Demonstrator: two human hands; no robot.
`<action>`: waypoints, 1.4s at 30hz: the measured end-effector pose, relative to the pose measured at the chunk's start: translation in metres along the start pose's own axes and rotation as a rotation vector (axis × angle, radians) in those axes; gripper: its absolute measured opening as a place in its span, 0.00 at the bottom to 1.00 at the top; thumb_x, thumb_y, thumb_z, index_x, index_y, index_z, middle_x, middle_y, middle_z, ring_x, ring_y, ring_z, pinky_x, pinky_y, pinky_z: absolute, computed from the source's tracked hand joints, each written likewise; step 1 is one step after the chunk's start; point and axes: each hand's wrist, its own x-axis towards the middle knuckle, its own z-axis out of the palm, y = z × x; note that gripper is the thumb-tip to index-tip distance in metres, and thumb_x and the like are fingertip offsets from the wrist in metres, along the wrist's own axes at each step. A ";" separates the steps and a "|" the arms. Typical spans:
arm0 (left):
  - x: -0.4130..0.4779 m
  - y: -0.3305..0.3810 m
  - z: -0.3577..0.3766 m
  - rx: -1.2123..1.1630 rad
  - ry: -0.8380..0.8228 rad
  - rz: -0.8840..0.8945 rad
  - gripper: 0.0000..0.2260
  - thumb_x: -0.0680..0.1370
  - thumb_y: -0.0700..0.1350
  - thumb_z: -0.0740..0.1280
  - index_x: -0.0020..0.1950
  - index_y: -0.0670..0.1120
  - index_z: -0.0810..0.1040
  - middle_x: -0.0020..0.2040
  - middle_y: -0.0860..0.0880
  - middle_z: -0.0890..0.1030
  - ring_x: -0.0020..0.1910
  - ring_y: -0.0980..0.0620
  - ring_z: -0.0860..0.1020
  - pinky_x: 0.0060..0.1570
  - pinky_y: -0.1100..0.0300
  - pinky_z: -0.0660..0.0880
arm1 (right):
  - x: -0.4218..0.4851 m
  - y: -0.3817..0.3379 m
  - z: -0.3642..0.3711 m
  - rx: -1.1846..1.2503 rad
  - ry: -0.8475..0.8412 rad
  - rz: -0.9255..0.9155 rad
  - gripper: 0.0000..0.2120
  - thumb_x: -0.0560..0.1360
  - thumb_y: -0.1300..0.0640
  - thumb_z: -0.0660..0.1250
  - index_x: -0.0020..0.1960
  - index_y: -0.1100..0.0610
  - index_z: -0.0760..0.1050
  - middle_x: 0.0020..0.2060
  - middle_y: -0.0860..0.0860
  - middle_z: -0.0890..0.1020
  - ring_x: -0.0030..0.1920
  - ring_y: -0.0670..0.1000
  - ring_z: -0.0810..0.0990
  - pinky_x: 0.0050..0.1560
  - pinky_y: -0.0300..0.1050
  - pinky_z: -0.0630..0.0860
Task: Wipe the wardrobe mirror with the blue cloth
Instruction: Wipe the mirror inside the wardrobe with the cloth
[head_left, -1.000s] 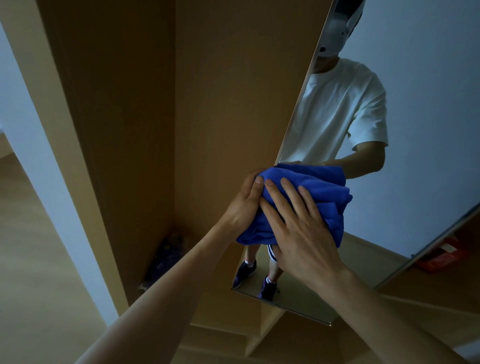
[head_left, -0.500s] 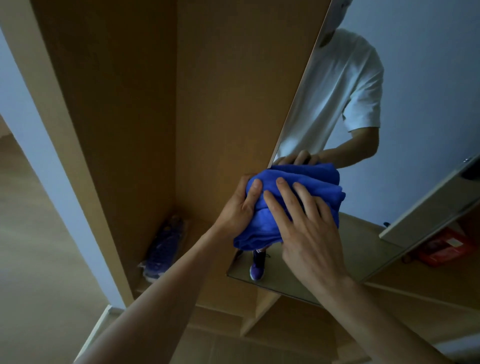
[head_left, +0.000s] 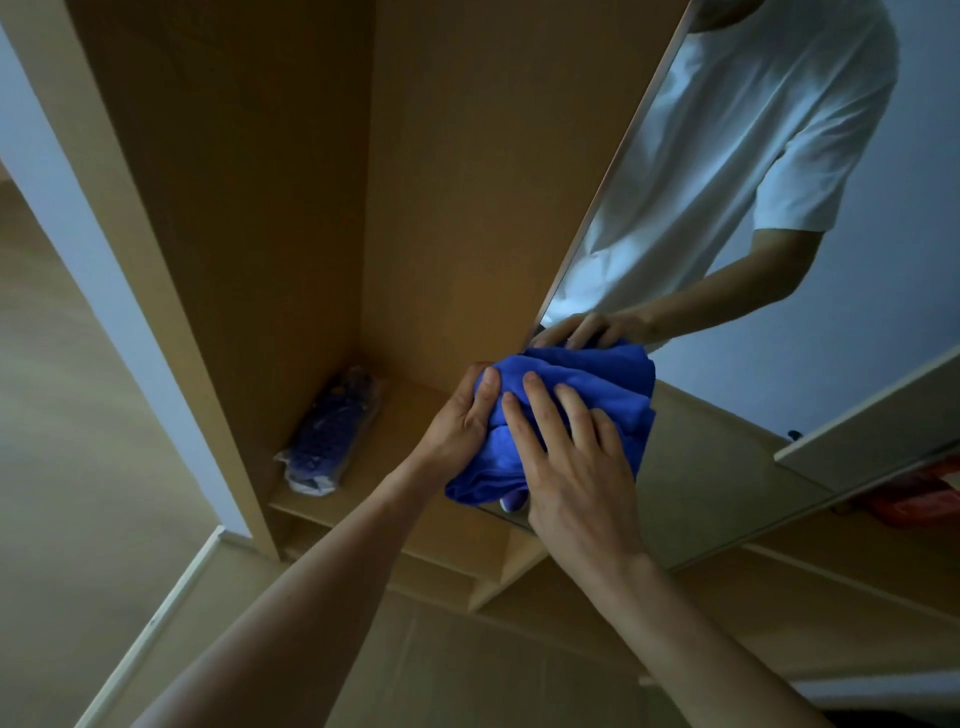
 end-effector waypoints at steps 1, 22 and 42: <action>0.000 -0.008 0.000 -0.011 0.005 -0.008 0.19 0.84 0.63 0.52 0.58 0.52 0.75 0.50 0.58 0.82 0.52 0.61 0.80 0.53 0.71 0.73 | -0.001 -0.003 0.005 0.000 -0.019 0.000 0.42 0.70 0.48 0.77 0.79 0.54 0.64 0.78 0.56 0.65 0.74 0.60 0.68 0.70 0.57 0.69; -0.023 -0.094 0.004 0.064 0.072 -0.187 0.12 0.81 0.68 0.51 0.63 0.81 0.66 0.57 0.81 0.72 0.60 0.76 0.70 0.56 0.84 0.60 | -0.021 -0.047 0.100 0.086 0.035 -0.028 0.31 0.72 0.59 0.65 0.76 0.55 0.69 0.73 0.58 0.72 0.67 0.60 0.74 0.61 0.56 0.75; 0.040 0.107 0.003 -0.105 0.073 0.174 0.18 0.85 0.59 0.56 0.60 0.51 0.81 0.56 0.51 0.84 0.58 0.52 0.81 0.65 0.51 0.75 | 0.052 0.026 -0.046 0.093 0.391 0.132 0.26 0.77 0.61 0.53 0.74 0.57 0.71 0.70 0.61 0.73 0.65 0.62 0.74 0.60 0.57 0.69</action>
